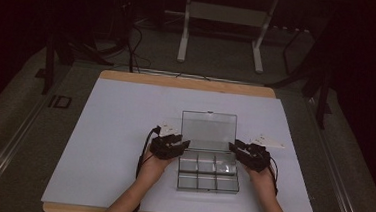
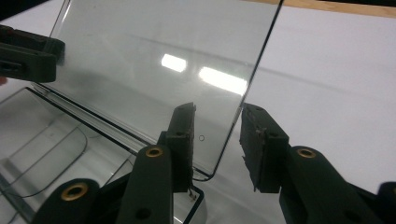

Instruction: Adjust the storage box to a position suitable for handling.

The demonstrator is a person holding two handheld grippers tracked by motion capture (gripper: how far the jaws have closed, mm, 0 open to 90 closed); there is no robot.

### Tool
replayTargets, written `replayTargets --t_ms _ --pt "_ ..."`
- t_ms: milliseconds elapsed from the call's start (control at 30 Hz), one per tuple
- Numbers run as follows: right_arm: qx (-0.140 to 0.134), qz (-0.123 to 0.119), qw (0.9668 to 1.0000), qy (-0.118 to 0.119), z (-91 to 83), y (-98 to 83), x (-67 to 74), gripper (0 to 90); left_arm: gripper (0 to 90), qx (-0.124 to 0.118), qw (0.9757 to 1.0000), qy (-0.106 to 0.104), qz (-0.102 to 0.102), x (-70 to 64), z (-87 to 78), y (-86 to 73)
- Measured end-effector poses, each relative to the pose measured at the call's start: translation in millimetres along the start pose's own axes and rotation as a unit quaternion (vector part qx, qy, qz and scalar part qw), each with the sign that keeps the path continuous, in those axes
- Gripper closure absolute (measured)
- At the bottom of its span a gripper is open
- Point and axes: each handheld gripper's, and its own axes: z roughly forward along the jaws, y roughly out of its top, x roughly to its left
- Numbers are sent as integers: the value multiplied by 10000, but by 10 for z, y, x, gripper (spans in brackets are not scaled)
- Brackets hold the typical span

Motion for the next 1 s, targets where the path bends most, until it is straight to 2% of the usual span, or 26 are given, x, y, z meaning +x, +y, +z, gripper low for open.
replayTargets --t_ms 333,600,733,767,800,1000 --pt "134 180 9997 27 21 12 -18 651 571 108 9998 -54 -142 22 18 3" --pt "184 214 9996 3 28 18 -14 650 560 213 9994 -38 -264 29 28 19" --pt "216 223 9995 2 37 13 -13 651 519 271 9991 -22 -334 38 42 15" --pt "226 220 9995 0 41 10 -12 651 504 272 9992 30 -294 39 41 10" --pt "287 200 9994 5 56 1 -8 655 524 266 9992 -85 -299 38 45 3" --pt "304 218 9993 15 75 -17 -6 639 517 245 9995 -72 -175 22 41 12"
